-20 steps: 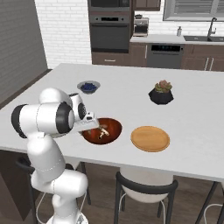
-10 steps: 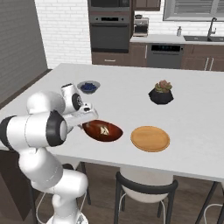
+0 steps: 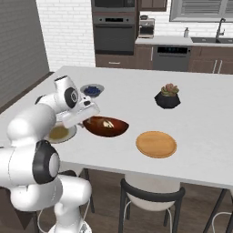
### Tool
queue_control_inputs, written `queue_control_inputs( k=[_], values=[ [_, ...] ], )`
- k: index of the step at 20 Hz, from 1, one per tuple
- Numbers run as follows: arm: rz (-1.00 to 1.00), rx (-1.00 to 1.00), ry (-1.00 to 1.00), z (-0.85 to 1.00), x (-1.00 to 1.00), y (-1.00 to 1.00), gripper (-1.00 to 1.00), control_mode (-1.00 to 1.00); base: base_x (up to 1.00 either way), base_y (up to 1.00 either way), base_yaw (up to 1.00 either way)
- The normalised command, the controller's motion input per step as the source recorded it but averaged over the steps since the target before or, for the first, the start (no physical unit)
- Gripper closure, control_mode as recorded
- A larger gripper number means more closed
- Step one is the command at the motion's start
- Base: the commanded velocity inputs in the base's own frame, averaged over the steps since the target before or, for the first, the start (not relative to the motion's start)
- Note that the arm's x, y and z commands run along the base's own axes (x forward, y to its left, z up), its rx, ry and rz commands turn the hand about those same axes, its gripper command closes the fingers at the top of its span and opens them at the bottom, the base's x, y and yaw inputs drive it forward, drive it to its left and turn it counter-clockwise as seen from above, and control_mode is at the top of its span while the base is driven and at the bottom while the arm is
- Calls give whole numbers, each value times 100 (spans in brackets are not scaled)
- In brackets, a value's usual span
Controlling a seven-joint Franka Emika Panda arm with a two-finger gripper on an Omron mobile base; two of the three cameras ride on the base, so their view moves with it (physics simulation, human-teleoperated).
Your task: Pick the chicken drumstick and mushroom from their plates and place them in the bowl. Then put the bowl in the fridge.
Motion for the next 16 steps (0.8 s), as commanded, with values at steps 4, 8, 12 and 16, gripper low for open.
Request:
queue_control_inputs(
  k=[4, 8, 12, 16],
  values=[
    [52, 0, 0, 58, -44, -46, 100, -100, 0, 0, 0],
    [56, 0, 0, 34, -52, -43, 100, -100, 0, 0, 0],
    [52, 0, 0, 34, -51, -12, 100, -100, 0, 0, 0],
    [39, 11, -3, 44, -61, -3, 100, -100, 0, 0, 0]
  ],
)
